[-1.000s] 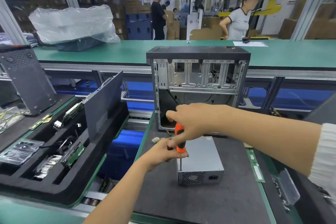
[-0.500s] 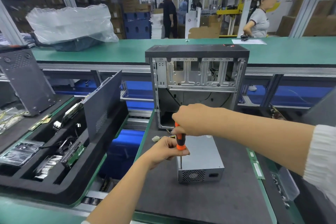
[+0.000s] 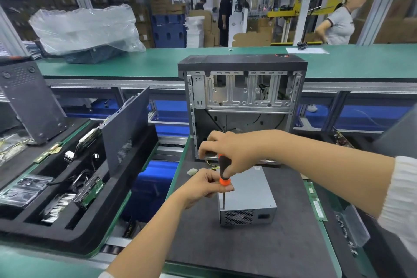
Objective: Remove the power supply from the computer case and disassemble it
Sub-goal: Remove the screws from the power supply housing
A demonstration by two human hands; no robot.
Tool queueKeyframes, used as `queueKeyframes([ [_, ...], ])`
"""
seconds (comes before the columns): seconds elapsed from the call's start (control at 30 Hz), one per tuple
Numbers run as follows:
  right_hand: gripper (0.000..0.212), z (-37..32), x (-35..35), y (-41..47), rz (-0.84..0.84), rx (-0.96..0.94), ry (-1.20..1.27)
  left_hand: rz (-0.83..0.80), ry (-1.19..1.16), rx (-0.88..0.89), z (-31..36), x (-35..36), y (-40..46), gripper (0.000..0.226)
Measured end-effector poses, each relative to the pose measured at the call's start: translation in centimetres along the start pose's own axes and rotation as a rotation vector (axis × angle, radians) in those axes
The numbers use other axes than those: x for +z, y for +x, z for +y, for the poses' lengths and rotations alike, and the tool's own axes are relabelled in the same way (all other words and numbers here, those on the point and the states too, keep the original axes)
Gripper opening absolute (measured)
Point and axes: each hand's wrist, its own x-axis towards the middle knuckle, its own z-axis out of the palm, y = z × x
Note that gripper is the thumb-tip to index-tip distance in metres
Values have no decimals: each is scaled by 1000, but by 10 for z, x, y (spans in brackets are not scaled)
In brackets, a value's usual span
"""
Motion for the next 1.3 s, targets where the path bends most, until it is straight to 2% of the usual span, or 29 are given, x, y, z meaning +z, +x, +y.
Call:
queueKeyframes([
  [0.13, 53, -7, 6, 4, 171, 194, -247, 20, 5, -3, 0, 0, 1, 11],
  [0.23, 25, -4, 6, 4, 69, 76, -138, 11, 18, 19, 1, 0, 0, 4],
  [0.3, 45, 0, 0, -2, -28, 4, -21, 10, 12, 23, 2, 1, 0, 5],
  [0.33, 50, 1, -2, -3, -22, 19, -14, 7, 5, 19, 2, 1, 0, 7],
  [0.43, 55, -5, 4, 2, 148, 175, -208, 3, -10, 5, 1, 1, 1, 9],
  [0.5, 46, -6, 8, 6, 219, 207, -370, -6, 6, -3, -1, 1, 3, 9],
  [0.57, 19, -1, 10, 7, 161, 111, -288, -4, 6, 11, -1, 1, 3, 9],
  [0.6, 23, 2, 9, 5, 94, 54, -172, -2, 2, 15, -1, 1, 3, 8],
  [0.67, 52, 6, 4, 0, 13, 3, 4, -2, -9, 13, -1, 1, 2, 10],
  [0.77, 62, 1, 2, -1, 137, 146, -146, 7, -27, -2, -2, 1, 3, 23],
  [0.83, 55, -3, 2, 1, 217, 229, -310, -6, -15, -16, -1, 1, 3, 9],
  [0.87, 45, -3, 4, 3, 216, 201, -327, -14, -15, -10, -1, 1, 3, 5],
  [0.93, 20, 0, 3, 2, 118, 74, -174, -11, -26, 7, -2, 0, 4, 6],
  [1.0, 43, 2, -1, -2, 2, -51, 25, 0, -32, 4, -1, 0, 3, 11],
  [1.03, 51, 2, -2, -3, 3, -57, 49, 6, -33, 1, -2, 0, 3, 15],
  [1.1, 57, -1, 0, -1, 94, 36, -85, 20, -29, -3, -2, -1, 3, 24],
  [1.2, 45, -5, 5, 5, 215, 167, -384, -3, -21, -12, 2, 0, 3, 5],
  [1.23, 37, -4, 6, 7, 207, 143, -382, -11, -12, -10, 2, 0, 4, 4],
  [1.3, 14, 3, 6, 5, 97, 52, -187, -7, -7, 4, 1, 0, 4, 5],
])
